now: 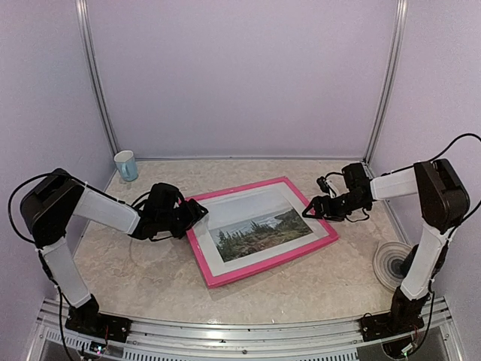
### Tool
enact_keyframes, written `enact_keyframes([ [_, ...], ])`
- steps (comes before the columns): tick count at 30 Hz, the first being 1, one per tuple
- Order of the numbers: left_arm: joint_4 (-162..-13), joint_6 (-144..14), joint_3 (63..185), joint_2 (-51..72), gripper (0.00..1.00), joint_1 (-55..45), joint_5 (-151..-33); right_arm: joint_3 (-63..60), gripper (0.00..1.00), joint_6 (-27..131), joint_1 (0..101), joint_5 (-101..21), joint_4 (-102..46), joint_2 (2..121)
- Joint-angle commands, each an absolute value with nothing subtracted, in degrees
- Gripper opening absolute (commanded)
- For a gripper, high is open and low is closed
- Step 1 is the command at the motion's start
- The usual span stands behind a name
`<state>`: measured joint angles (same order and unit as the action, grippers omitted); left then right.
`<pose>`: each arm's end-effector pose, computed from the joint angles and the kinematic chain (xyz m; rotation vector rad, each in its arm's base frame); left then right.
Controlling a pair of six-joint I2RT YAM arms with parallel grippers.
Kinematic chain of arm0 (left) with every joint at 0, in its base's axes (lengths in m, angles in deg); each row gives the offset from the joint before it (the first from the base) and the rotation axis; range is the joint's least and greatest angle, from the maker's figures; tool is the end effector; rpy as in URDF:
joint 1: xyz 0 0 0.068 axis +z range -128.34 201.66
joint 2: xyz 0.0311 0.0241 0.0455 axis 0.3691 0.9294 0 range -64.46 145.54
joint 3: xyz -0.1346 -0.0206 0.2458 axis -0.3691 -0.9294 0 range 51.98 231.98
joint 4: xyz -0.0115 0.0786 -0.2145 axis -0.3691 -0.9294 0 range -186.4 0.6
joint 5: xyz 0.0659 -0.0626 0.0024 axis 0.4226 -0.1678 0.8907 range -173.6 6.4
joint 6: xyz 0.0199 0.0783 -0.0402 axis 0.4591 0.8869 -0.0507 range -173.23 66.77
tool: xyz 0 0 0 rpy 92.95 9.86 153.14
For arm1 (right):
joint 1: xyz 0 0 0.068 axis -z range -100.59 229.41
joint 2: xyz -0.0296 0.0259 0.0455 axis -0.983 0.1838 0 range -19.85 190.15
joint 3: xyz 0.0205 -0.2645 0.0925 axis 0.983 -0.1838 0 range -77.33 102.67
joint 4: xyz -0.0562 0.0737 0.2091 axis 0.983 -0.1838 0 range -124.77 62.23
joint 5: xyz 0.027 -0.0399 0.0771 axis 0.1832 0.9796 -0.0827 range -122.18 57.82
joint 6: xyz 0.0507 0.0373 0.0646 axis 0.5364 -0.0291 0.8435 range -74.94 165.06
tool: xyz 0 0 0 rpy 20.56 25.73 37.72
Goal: Put the photo into the frame
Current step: Rotate the photo frame at the center of the board.
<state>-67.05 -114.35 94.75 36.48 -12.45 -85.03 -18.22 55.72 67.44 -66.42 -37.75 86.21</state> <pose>0.2958 -0.2028 0.1439 -0.5376 2.3028 -0.9133 0.3420 0.1188 0.1452 -0.2620 2.5426 0.9170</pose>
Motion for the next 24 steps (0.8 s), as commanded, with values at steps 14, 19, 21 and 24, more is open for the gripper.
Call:
enact_keyframes([
  [14,-86.32,-97.59,122.94,51.93,0.87,-5.54,-81.83,-32.53,0.99,67.91,61.82,-63.99,-27.94,75.32],
  [19,-89.2,-95.63,127.52,54.19,0.93,-5.06,-79.77,-33.66,0.99,70.44,60.29,-62.34,-25.76,74.45],
  [21,-90.87,-94.78,128.94,55.21,0.95,-4.98,-78.63,-34.24,0.99,71.27,59.74,-62.08,-25.16,73.94],
  [24,-91.25,-94.22,130.61,56.59,0.98,-4.8,-78.27,-35.52,0.99,72.59,59.01,-61.5,-24.33,72.7],
])
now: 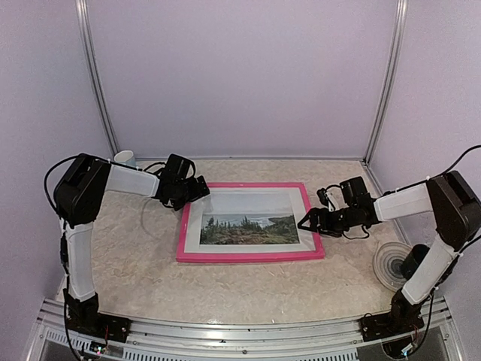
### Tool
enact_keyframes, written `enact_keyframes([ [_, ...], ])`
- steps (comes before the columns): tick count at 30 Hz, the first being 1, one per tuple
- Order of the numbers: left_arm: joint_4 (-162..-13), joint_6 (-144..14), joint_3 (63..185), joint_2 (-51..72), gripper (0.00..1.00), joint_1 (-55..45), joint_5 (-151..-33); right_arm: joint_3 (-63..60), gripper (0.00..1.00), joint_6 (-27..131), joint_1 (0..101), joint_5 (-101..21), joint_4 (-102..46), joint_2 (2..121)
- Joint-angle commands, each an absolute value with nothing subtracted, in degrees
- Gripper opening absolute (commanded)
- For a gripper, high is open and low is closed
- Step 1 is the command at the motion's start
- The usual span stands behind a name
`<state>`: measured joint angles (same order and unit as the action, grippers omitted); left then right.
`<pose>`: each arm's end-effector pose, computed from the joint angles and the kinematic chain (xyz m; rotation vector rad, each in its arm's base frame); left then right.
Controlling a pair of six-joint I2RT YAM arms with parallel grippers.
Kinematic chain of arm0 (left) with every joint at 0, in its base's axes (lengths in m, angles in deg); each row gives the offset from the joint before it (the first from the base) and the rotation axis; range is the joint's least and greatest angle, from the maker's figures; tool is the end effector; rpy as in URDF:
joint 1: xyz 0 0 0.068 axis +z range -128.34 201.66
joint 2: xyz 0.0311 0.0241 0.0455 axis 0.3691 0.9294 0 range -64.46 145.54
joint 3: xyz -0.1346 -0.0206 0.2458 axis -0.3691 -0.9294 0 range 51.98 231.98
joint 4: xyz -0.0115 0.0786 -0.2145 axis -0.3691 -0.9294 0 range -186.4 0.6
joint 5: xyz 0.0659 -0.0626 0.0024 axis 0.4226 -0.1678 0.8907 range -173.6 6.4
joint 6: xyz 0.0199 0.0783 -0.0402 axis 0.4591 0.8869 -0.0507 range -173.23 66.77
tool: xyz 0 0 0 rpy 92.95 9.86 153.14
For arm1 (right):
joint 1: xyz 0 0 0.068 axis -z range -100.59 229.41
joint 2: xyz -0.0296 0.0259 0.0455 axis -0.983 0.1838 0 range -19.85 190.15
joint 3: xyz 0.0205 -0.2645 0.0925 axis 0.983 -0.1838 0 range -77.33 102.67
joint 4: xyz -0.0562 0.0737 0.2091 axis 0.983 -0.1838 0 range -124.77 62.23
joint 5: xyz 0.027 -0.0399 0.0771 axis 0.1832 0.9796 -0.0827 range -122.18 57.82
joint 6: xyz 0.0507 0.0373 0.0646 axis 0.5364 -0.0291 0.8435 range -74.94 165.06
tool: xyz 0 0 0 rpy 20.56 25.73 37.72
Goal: Put the photo into the frame
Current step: Rotate the photo frame at the center of the board, then place the photo frame at the center of the board, then reset both arms
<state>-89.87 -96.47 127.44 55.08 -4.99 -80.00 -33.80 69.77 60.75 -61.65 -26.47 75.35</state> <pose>0.4105 -0.2004 0.1393 -0.3788 2.3780 -0.5156 0.2847 0.1379 0.1465 -0.1056 2.5304 0.9519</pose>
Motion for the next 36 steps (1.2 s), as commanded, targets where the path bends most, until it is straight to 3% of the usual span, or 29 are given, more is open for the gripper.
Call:
enact_keyframes([
  [1,-91.5,-94.05,131.2,57.2,0.98,-4.84,-78.13,-35.96,0.99,72.99,58.89,-61.03,-24.27,72.3],
  [11,-89.87,-95.54,124.61,51.28,0.99,-3.48,-74.61,-35.63,0.99,70.7,58.84,-52.38,-29.03,68.49],
  [18,-89.84,-92.73,117.1,36.55,0.99,-5.02,-71.88,-29.57,0.99,63.99,58.84,-40.74,-36.83,64.88],
  [28,-97.2,-81.75,106.31,11.99,0.99,-8.95,-67.34,-32.15,0.99,53.38,58.92,-30.72,-35.59,46.7],
  [31,-97.53,-78.7,100.46,3.26,0.99,-8.72,-65.96,-34.81,0.99,53.2,60.16,-31.93,-33.41,41.07],
  [36,-92.67,-72.53,87.04,-15.4,0.99,-4.67,-68.43,-37.57,0.99,51.9,65.06,-43.97,-31.78,34.4],
])
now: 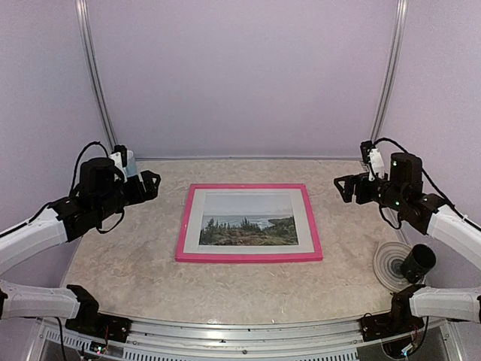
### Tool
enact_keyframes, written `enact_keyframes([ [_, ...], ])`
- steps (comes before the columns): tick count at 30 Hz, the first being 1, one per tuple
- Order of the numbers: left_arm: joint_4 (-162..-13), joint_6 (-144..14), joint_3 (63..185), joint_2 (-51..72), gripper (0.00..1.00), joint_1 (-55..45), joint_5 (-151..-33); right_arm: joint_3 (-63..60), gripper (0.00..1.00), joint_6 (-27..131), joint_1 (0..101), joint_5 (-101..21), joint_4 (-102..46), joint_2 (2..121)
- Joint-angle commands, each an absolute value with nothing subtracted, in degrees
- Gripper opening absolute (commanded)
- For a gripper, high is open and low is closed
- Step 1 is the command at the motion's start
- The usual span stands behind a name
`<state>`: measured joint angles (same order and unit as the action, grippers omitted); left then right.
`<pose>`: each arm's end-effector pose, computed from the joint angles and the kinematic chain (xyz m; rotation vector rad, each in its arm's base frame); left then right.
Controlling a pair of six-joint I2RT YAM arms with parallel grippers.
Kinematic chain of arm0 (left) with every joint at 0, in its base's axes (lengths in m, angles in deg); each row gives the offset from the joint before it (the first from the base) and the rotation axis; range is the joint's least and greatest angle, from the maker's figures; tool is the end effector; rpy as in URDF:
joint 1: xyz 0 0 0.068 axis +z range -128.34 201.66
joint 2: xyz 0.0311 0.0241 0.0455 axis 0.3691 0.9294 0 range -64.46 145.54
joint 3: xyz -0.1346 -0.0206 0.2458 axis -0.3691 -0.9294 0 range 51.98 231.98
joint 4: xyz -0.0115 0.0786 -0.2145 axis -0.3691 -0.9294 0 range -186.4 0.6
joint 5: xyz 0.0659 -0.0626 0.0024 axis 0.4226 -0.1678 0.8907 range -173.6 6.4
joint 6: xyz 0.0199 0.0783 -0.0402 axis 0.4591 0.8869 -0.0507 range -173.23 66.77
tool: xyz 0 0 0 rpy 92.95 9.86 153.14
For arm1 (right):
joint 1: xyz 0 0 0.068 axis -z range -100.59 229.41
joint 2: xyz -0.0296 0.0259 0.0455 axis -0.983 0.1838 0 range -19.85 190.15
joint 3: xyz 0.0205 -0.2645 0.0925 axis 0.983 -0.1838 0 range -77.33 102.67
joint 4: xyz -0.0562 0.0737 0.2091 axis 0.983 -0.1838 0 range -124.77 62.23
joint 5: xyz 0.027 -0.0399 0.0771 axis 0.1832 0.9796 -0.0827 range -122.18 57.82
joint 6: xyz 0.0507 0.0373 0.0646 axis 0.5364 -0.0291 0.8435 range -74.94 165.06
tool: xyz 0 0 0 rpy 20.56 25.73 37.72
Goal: Put the photo into the frame
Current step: Reset both arms
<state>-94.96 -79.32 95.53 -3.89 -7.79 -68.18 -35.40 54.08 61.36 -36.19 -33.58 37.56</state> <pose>0.2233 -0.1015 0.2884 -0.1195 1.9651 -0.3747 0.2220 0.0782 0.2889 -0.2011 1.9500 0.3802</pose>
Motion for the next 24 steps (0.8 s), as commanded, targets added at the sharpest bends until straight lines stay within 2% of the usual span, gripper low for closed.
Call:
enact_keyframes([
  [1,-91.18,-71.46,84.27,-20.19,0.99,-3.31,-69.1,-37.53,0.99,51.76,66.66,-46.26,-32.12,34.17],
  [3,-90.31,-70.41,80.1,-29.31,0.99,-0.4,-69.76,-37.24,0.99,51.2,69.81,-48.29,-33.78,34.39],
  [7,-95.53,-70.35,78.6,-38.19,0.99,6.79,-73.39,-38.47,0.99,49.76,72.03,-45.4,-35.55,33.08],
  [13,-98.42,-70.22,77.48,-38.96,0.99,17.5,-82.93,-41.5,0.99,48.3,72.9,-36.46,-35.77,26.75],
  [24,-96.66,-69.92,76.45,-38.64,0.99,17.75,-84.54,-42.12,0.99,51.28,73.25,-36.85,-37.08,21.37],
])
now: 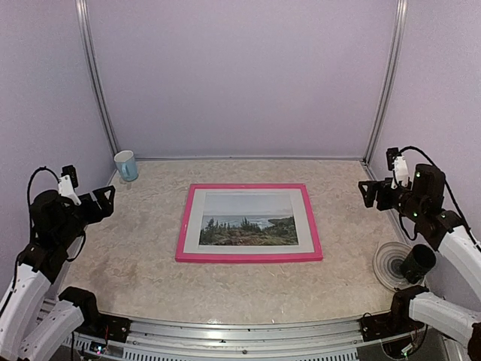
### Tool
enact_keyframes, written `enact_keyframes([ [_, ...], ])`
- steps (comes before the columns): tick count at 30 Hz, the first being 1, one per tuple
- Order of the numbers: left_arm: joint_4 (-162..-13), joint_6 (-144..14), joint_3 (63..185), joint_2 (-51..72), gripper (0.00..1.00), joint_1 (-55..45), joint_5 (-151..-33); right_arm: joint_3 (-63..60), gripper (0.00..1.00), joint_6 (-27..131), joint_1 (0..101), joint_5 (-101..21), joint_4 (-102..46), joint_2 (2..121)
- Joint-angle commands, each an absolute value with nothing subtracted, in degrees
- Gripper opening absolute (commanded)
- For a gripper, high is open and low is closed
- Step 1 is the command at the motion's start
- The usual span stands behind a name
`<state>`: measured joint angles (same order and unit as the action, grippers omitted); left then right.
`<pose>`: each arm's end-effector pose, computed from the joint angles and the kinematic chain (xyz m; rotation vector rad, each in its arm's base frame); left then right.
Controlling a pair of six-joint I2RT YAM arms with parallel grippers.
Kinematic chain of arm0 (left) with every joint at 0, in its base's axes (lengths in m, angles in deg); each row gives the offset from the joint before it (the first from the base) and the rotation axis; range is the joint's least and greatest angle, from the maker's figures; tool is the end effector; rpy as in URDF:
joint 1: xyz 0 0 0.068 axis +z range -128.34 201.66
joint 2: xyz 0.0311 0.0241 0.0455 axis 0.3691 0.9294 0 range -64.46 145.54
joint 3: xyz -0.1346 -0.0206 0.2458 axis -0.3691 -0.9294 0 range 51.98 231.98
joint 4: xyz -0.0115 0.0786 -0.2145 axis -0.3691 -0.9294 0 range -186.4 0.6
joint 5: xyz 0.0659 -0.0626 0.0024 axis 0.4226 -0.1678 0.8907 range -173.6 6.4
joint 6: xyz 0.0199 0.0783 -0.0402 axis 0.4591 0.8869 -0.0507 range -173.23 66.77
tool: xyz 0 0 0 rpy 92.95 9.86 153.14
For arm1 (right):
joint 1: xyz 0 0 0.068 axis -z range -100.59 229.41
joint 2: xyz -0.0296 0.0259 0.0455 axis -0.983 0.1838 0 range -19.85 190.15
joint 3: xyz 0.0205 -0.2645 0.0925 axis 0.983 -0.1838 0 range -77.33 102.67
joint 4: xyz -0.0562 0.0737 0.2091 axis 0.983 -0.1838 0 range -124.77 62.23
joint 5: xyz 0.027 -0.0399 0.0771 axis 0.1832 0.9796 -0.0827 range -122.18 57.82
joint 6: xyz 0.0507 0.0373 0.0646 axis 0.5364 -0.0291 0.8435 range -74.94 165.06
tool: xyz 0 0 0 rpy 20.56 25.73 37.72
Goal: Put the photo into the frame
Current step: Reset both arms
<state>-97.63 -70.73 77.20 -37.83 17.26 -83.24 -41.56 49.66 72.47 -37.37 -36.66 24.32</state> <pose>0.1397 -0.0103 0.2644 -0.2039 1.7351 -0.2749 0.1859 0.0299 0.2863 -0.1009 1.8745 0.2234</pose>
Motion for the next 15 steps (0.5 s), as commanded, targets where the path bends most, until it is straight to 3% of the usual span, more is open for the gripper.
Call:
enact_keyframes([
  [1,-96.69,-69.95,76.51,-38.65,0.99,17.71,-84.87,-42.07,0.99,51.93,73.24,-35.47,-37.48,20.57],
  [13,-97.13,-69.6,77.0,-38.17,0.99,17.71,-84.59,-40.56,0.99,54.75,73.25,-23.51,-42.02,15.18],
  [15,-97.12,-69.58,76.88,-38.05,0.99,17.73,-84.79,-40.26,0.99,53.07,73.25,-26.48,-42.12,14.8],
])
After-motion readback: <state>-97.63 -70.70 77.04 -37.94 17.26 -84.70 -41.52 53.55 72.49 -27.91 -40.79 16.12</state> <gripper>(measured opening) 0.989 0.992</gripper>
